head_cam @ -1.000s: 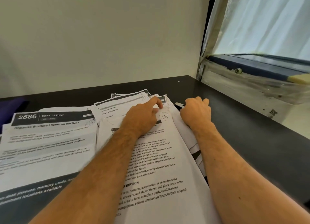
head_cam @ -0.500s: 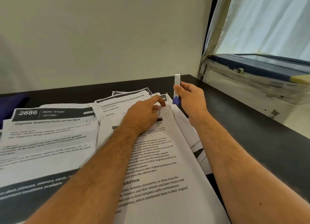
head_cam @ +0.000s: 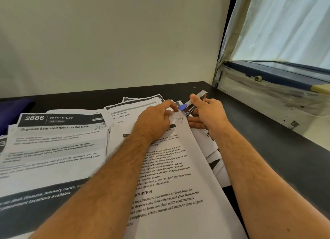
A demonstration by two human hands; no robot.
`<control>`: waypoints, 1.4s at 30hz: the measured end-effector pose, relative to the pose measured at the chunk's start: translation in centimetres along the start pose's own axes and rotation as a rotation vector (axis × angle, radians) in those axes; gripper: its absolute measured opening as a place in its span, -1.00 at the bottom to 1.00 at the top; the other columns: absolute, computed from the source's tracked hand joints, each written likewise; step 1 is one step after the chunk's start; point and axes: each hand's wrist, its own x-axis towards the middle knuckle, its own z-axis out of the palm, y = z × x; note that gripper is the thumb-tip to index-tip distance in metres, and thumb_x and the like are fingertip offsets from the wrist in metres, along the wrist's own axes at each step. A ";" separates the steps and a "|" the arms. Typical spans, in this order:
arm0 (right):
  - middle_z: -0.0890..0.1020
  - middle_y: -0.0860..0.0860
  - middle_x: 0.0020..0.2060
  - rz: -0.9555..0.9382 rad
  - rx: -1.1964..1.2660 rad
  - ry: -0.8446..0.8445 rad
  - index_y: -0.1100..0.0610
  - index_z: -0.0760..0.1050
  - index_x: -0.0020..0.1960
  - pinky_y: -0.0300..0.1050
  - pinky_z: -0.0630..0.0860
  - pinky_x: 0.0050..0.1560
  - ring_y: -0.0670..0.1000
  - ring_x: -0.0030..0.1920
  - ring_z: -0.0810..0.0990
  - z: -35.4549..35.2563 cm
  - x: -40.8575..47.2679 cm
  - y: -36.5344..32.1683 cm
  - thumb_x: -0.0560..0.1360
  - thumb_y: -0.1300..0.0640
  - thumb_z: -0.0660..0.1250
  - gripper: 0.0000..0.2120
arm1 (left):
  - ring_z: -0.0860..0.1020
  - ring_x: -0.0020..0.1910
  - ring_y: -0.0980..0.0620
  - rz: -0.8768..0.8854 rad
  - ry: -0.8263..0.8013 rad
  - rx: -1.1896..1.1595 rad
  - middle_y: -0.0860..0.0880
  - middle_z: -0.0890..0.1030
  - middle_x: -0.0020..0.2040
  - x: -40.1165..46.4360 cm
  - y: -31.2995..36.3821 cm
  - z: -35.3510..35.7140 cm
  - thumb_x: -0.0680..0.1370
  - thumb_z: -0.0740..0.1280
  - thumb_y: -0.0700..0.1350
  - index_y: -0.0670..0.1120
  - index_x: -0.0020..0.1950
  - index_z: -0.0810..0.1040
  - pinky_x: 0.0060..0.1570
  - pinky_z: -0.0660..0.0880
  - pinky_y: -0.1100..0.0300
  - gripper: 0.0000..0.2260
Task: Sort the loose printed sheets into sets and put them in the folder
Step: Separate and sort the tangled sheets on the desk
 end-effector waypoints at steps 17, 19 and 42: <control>0.69 0.13 -0.09 -0.126 -0.179 -0.005 0.06 0.55 -0.17 0.15 0.67 0.01 0.18 -0.10 0.72 1.8 -0.1 0.7 0.57 -0.12 0.34 -0.72 | 0.62 0.00 -0.04 -0.015 0.013 0.016 -0.05 0.66 0.15 0.5 -0.1 0.5 0.67 0.22 -0.06 0.06 0.35 0.42 0.18 0.57 -0.01 -0.75; 0.69 0.11 -0.11 -0.140 -0.176 -0.005 0.05 0.55 -0.17 0.15 0.67 0.00 0.17 -0.11 0.72 1.8 -0.1 0.7 0.57 -0.11 0.33 -0.74 | 0.62 0.00 -0.04 -0.008 0.014 0.016 -0.05 0.66 0.14 0.5 -0.2 0.5 0.67 0.22 -0.05 0.06 0.35 0.41 0.17 0.58 0.00 -0.76; 0.70 0.06 -0.20 -0.225 -0.133 0.010 0.06 0.57 -0.15 0.09 0.68 -0.03 0.07 -0.22 0.73 1.9 -0.4 0.3 0.57 -0.06 0.37 -0.79 | 0.64 -0.07 0.03 0.027 0.081 -0.245 -0.02 0.68 -0.03 1.2 -1.1 0.5 0.66 0.20 0.11 -0.05 0.16 0.64 0.03 0.60 0.13 -0.68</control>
